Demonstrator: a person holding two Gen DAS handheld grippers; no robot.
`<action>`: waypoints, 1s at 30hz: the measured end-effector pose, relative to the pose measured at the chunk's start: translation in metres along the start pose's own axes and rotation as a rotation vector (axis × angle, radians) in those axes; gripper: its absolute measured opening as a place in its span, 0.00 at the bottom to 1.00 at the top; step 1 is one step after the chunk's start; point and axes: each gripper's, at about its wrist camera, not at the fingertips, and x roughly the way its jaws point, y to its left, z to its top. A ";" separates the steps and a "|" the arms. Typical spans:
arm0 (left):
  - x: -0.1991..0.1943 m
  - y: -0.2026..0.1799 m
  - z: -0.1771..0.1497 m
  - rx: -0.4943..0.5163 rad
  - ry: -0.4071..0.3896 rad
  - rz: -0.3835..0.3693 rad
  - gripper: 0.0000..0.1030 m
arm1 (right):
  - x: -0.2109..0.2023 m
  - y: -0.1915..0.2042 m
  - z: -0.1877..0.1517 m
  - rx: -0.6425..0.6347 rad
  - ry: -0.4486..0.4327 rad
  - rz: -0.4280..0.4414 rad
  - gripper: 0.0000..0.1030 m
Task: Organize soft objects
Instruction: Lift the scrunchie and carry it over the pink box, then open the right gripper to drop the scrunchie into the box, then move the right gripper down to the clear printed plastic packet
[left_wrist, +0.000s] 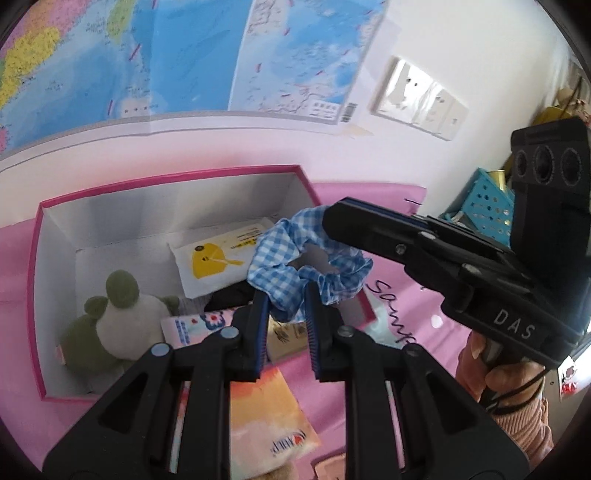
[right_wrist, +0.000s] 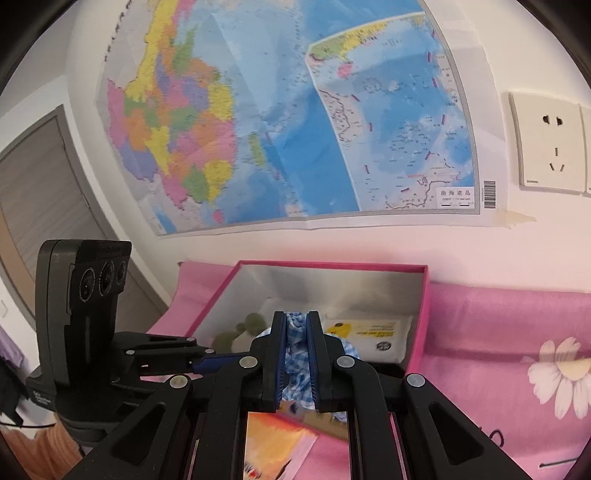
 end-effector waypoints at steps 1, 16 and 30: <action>0.004 0.001 0.002 -0.002 0.007 0.006 0.20 | 0.003 -0.002 0.001 0.005 0.000 -0.006 0.10; 0.030 0.025 0.006 -0.080 0.050 0.057 0.32 | 0.042 -0.032 0.006 0.052 0.013 -0.188 0.21; -0.030 0.007 -0.034 0.020 -0.066 -0.020 0.32 | 0.009 -0.031 -0.018 0.072 -0.001 -0.146 0.36</action>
